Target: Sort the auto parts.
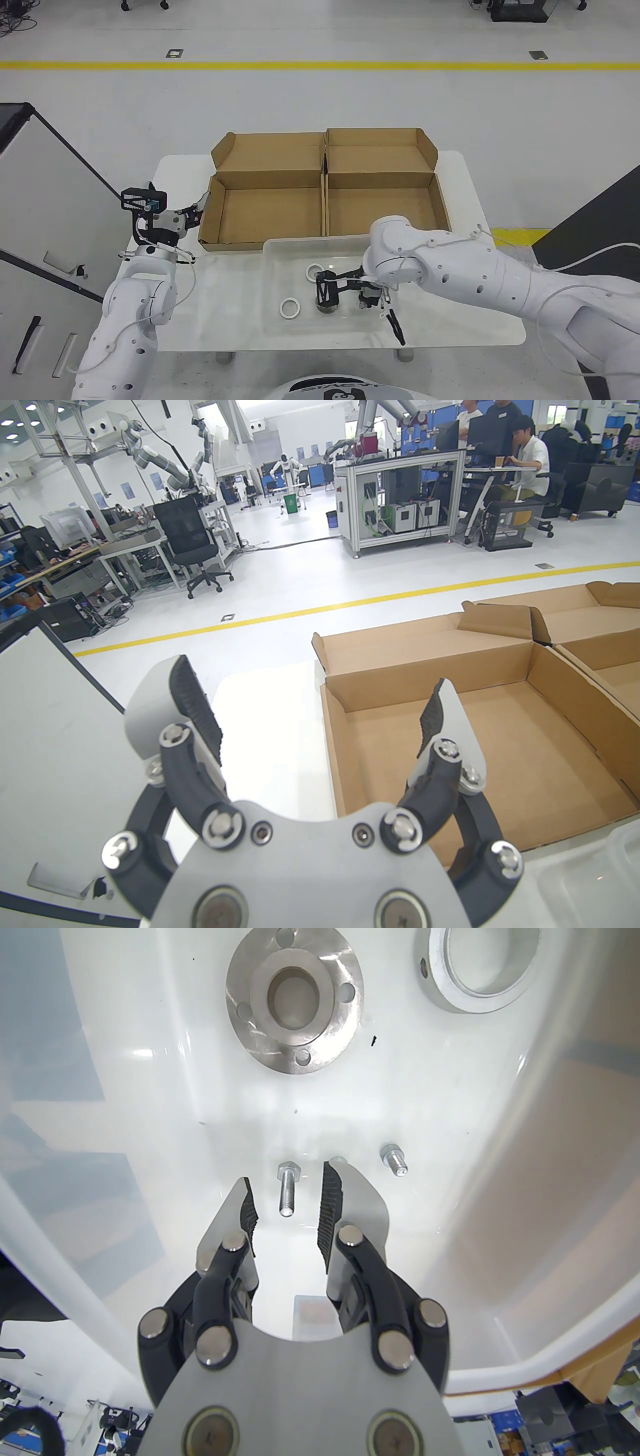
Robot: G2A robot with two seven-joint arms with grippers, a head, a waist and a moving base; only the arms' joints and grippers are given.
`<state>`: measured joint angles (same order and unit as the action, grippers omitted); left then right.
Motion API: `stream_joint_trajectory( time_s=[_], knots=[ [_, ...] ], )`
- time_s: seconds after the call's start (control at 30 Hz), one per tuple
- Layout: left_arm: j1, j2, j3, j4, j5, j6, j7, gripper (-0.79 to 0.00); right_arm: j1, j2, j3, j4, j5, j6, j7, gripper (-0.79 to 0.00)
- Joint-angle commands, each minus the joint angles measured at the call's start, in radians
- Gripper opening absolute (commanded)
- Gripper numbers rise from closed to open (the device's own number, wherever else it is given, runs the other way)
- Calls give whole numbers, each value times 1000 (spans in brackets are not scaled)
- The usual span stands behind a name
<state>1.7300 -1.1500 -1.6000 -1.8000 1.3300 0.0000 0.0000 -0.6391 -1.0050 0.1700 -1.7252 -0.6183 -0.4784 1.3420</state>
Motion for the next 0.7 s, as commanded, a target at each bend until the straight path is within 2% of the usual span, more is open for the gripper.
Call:
stream_joint_trajectory(
  time_s=[0.0, 0.4, 0.67],
  knots=[
    [0, 0, 0, 0, 0, 0, 0, 0, -1, -3, 0, 4, -1, -1, -1, -462],
    [0, 0, 0, 0, 0, 0, 0, 0, -13, -23, 0, 28, -18, -6, -6, -453],
    [0, 0, 0, 0, 0, 0, 0, 0, -13, -26, 0, 38, -15, 12, 12, -505]
  ],
)
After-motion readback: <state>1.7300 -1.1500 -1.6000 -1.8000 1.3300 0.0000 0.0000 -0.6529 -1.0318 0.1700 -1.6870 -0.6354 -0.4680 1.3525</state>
